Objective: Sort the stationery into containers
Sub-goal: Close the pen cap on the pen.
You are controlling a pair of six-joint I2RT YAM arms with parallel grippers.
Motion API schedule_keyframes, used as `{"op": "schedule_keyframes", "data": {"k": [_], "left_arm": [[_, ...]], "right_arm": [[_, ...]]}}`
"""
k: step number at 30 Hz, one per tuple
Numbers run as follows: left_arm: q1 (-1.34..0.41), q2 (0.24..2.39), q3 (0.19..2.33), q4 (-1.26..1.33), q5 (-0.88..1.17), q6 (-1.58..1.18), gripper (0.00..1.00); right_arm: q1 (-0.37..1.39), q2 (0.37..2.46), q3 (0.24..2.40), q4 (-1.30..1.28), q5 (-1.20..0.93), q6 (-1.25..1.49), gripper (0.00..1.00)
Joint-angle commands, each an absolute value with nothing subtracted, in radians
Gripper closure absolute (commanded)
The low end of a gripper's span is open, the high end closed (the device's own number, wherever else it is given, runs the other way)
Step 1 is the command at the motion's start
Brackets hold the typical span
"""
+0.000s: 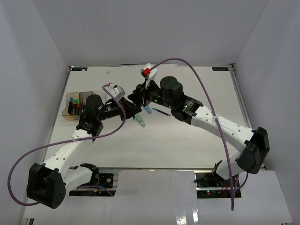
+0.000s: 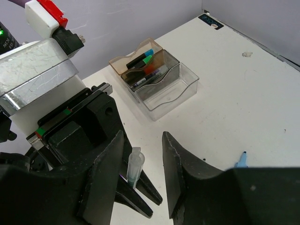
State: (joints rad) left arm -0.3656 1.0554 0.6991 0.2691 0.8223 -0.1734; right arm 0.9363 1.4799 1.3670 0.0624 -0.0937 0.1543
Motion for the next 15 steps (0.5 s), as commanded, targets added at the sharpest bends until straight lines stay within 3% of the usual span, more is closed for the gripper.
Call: {"op": "schedule_keyframes", "data": {"k": [1, 15], "left_arm": [[-0.364, 1.049, 0.733, 0.267, 0.825, -0.169, 0.81], [-0.364, 1.043, 0.733, 0.265, 0.815, -0.173, 0.81]], "right_arm": [[0.943, 1.462, 1.399, 0.123, -0.078, 0.144, 0.56], [0.963, 1.477, 1.379, 0.095, -0.06, 0.137, 0.84]]}}
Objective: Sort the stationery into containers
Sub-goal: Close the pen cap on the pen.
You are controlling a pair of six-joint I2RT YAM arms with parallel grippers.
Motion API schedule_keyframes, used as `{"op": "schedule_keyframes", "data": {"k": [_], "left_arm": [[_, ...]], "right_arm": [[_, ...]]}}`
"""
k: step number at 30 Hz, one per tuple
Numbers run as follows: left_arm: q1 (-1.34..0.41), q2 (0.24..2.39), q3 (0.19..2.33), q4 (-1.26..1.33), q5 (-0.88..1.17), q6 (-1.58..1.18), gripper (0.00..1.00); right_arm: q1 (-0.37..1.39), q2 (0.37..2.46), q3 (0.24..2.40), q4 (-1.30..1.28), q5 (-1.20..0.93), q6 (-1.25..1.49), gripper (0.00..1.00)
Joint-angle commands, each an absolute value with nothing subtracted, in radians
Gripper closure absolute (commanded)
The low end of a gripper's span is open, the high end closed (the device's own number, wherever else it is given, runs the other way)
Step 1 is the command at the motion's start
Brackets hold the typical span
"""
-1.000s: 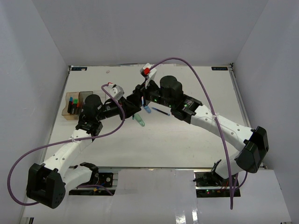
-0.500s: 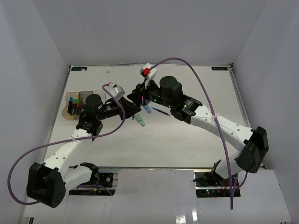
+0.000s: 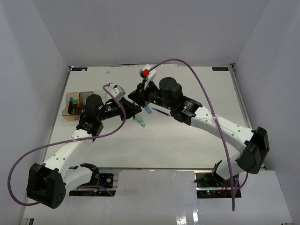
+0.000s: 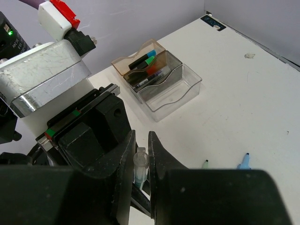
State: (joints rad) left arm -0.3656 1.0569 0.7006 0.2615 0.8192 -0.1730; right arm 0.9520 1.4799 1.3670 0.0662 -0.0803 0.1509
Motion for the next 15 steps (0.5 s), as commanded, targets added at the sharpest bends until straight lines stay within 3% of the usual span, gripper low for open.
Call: {"op": "schedule_keyframes", "data": {"k": [1, 15], "left_arm": [[-0.364, 1.042, 0.733, 0.265, 0.813, -0.175, 0.82], [-0.364, 1.009, 0.735, 0.259, 0.776, -0.178, 0.89]], "right_arm": [[0.966, 1.479, 1.378, 0.084, -0.057, 0.135, 0.87], [0.991, 1.497, 1.315, 0.005, -0.003, 0.133, 0.92]]}}
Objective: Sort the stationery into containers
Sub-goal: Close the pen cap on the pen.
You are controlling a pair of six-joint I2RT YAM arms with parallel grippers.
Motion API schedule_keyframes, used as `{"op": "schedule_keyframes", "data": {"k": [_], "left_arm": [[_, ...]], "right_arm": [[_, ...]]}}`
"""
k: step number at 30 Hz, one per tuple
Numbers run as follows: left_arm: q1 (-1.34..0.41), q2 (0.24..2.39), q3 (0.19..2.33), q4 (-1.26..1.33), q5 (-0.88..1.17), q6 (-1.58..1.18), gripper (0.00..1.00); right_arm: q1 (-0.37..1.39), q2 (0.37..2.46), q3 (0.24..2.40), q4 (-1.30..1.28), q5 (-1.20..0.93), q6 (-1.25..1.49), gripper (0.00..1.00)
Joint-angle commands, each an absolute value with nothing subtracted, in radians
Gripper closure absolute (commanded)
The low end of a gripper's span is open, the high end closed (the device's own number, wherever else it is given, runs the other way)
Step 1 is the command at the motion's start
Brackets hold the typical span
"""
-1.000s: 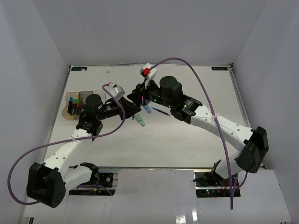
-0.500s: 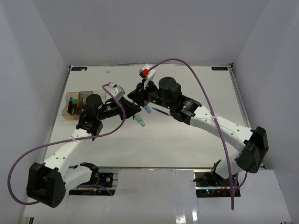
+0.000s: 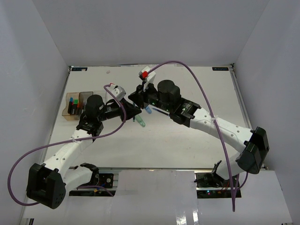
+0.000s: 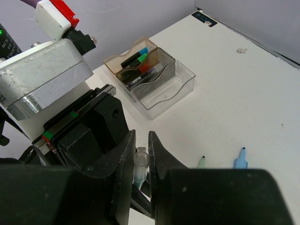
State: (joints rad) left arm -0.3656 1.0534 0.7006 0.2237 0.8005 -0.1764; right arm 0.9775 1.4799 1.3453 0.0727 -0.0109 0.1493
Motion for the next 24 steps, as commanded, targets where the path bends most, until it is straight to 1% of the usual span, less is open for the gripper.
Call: {"op": "schedule_keyframes", "data": {"k": [1, 4, 12, 24], "left_arm": [[-0.364, 1.005, 0.735, 0.259, 0.773, -0.178, 0.9], [-0.364, 1.0, 0.736, 0.259, 0.767, -0.178, 0.93], [-0.359, 0.968, 0.724, 0.284, 0.746, -0.181, 1.0], [-0.319, 0.913, 0.692, 0.365, 0.719, -0.224, 1.0]], "right_arm": [[0.992, 1.5, 1.312, 0.002, -0.003, 0.133, 0.92], [1.0, 1.512, 1.307, -0.057, -0.005, 0.133, 0.92], [1.012, 1.513, 1.247, -0.069, -0.015, 0.159, 0.92], [1.026, 1.536, 1.195, -0.091, -0.051, 0.218, 0.92]]}}
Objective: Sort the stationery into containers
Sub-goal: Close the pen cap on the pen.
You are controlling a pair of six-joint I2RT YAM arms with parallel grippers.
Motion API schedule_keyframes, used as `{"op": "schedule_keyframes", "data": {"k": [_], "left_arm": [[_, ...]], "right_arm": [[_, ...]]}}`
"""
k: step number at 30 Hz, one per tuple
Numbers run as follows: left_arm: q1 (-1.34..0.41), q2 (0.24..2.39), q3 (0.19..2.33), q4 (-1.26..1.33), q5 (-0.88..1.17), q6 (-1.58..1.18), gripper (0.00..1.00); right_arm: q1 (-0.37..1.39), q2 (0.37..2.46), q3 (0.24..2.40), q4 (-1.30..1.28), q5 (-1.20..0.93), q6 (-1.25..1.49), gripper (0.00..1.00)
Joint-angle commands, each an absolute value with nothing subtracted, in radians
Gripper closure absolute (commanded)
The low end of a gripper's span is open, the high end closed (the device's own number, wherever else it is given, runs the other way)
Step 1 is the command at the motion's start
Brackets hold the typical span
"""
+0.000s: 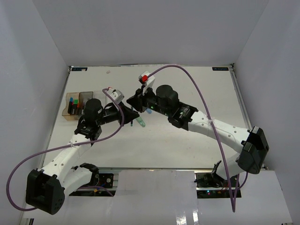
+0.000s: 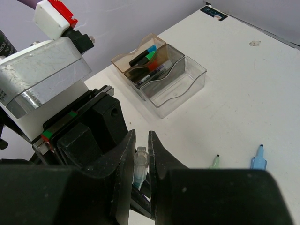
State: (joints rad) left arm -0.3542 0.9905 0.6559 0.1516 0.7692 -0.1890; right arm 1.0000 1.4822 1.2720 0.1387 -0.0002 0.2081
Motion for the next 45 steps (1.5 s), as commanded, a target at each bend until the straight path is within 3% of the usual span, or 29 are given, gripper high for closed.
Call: {"op": "schedule_keyframes", "data": {"k": [1, 13, 45], "left_arm": [[-0.315, 0.908, 0.686, 0.377, 0.719, -0.233, 1.0], [-0.281, 0.91, 0.678, 0.453, 0.727, -0.284, 1.0], [-0.281, 0.982, 0.903, 0.457, 0.657, -0.247, 1.0]], "right_arm": [[1.026, 1.534, 1.187, -0.084, -0.058, 0.222, 0.92], [1.052, 1.551, 1.161, -0.089, -0.055, 0.244, 0.92], [1.072, 1.623, 1.203, -0.284, -0.052, 0.222, 0.92]]}}
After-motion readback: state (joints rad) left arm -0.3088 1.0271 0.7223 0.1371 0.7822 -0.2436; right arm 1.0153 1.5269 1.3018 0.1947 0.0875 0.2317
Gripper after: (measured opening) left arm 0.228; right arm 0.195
